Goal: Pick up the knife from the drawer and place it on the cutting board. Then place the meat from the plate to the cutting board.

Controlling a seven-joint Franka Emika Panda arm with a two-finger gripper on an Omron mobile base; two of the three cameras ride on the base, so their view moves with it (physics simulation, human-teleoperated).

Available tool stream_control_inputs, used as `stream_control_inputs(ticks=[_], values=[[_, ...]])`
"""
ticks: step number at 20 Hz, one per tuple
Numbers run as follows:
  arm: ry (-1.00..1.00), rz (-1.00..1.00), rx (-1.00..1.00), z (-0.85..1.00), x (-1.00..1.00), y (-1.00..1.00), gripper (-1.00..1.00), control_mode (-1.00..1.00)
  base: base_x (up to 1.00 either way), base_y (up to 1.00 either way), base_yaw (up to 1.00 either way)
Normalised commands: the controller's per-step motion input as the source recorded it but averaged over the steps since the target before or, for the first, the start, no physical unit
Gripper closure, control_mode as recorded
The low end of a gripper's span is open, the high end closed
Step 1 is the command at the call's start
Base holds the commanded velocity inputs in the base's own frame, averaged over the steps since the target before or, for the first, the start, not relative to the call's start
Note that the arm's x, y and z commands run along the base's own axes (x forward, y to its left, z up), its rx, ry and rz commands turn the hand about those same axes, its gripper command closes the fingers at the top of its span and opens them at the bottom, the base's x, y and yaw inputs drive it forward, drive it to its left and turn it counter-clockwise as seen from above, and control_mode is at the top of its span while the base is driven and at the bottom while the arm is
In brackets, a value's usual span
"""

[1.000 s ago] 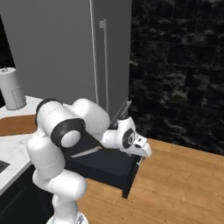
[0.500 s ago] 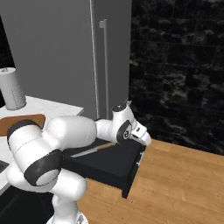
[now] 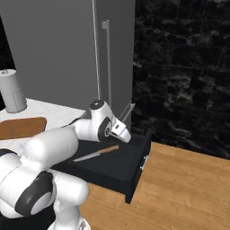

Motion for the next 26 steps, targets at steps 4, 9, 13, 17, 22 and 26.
stream_control_inputs(ticks=[4,9,13,17,22,26], values=[[0.19,0.13,0.25,-0.13,0.68,0.96,-1.00,-1.00,0.00,0.00,0.00],[0.29,0.15,0.17,-0.28,0.77,0.58,-1.00,-1.00,0.00,0.00,0.00],[0.23,0.00,-0.17,-0.51,0.20,0.38,-1.00,-1.00,0.00,0.00,0.00],[0.09,0.00,0.07,-0.76,0.22,0.06,-1.00,-1.00,0.00,0.00,0.00],[-0.03,0.00,0.17,-0.78,0.22,0.00,-1.00,-1.00,0.00,0.00,0.00],[-0.10,0.00,0.00,-0.50,0.42,0.00,-1.00,-1.00,0.00,0.00,0.00]])
